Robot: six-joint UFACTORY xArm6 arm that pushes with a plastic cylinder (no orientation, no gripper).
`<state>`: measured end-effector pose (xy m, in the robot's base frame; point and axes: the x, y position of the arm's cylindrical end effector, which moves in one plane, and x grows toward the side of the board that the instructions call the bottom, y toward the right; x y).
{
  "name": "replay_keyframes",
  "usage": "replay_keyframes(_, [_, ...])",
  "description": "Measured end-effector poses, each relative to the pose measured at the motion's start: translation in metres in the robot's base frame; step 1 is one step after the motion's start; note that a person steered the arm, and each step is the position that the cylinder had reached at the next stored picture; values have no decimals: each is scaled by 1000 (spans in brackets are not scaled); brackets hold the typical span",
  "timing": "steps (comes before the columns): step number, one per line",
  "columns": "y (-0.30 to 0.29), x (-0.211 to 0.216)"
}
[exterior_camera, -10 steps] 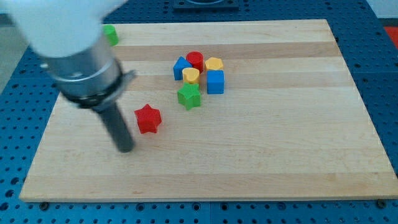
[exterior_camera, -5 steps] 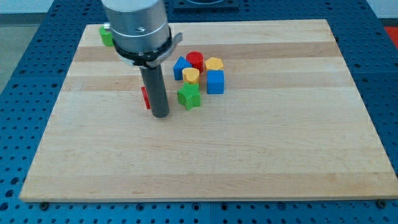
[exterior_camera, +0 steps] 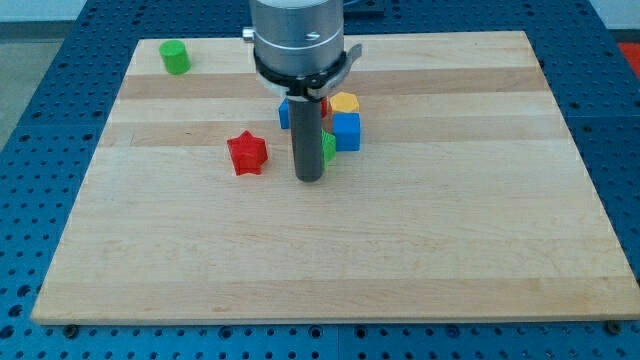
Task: Push the red star to the green star
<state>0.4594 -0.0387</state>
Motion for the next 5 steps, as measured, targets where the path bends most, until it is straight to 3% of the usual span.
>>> replay_keyframes(1, [-79,13])
replay_keyframes(2, [-119,2])
replay_keyframes(3, [-94,-22])
replay_keyframes(5, [-53,-18])
